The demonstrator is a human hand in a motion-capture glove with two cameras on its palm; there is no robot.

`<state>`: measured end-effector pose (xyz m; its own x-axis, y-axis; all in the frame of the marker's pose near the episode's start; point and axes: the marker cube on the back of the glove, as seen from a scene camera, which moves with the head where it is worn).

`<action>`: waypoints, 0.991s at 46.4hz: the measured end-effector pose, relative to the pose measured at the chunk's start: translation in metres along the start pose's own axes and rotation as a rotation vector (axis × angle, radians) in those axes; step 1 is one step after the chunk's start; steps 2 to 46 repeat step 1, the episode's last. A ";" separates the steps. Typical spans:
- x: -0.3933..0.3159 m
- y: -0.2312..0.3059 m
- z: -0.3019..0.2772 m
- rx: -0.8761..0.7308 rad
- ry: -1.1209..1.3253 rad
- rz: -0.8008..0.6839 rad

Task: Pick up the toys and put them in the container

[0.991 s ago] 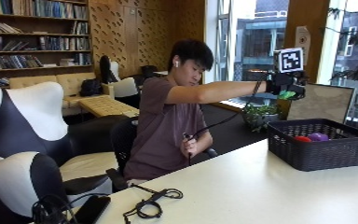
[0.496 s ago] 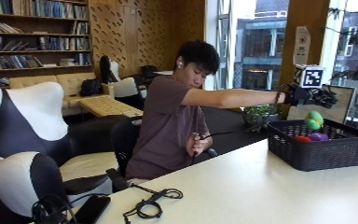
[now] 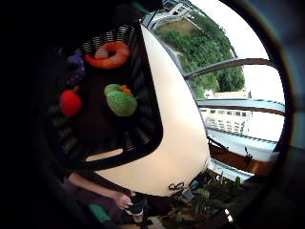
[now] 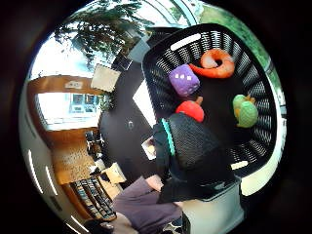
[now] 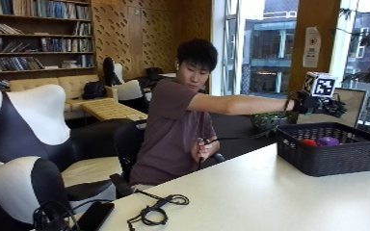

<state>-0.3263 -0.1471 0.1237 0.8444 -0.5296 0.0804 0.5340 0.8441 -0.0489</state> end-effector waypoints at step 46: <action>0.001 0.001 -0.001 0.002 0.002 0.001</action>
